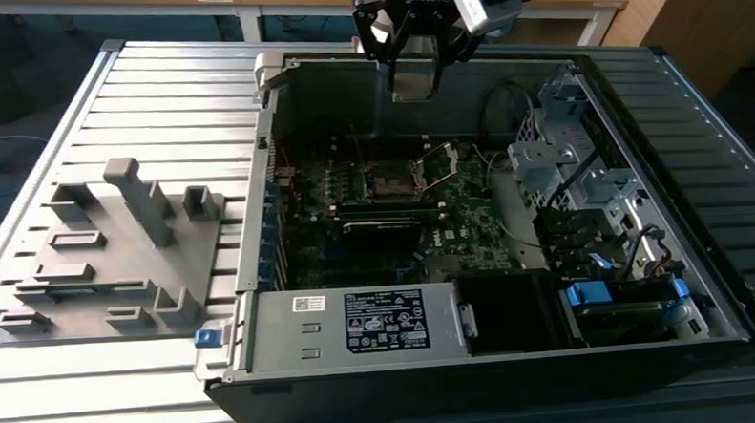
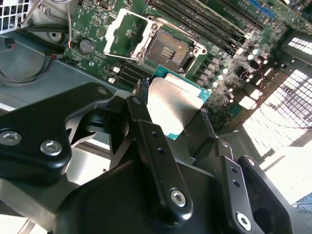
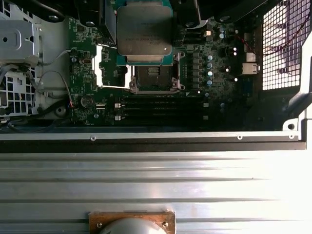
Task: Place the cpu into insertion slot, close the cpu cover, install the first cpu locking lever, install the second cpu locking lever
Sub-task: 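Place the cpu into insertion slot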
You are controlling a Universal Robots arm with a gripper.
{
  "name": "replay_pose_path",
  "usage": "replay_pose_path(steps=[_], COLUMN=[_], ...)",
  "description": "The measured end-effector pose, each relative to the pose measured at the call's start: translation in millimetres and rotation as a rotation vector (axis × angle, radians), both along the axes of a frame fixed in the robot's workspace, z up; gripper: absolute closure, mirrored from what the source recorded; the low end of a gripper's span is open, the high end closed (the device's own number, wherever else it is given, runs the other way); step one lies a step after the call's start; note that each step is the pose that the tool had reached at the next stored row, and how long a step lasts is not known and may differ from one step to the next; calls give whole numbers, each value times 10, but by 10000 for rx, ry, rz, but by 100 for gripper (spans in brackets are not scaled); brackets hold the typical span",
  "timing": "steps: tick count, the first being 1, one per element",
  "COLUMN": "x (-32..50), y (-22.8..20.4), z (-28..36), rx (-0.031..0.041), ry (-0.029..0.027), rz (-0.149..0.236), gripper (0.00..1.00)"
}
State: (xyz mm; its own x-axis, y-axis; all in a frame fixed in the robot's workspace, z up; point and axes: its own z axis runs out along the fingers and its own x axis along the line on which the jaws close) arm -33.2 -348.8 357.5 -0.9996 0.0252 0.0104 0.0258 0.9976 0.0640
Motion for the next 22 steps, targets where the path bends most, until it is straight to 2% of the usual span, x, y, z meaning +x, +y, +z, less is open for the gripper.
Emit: replay_pose_path(steps=[22], x=[0], y=[0], z=[-45], rx=[1], ry=[0], rz=[0], gripper=[46])
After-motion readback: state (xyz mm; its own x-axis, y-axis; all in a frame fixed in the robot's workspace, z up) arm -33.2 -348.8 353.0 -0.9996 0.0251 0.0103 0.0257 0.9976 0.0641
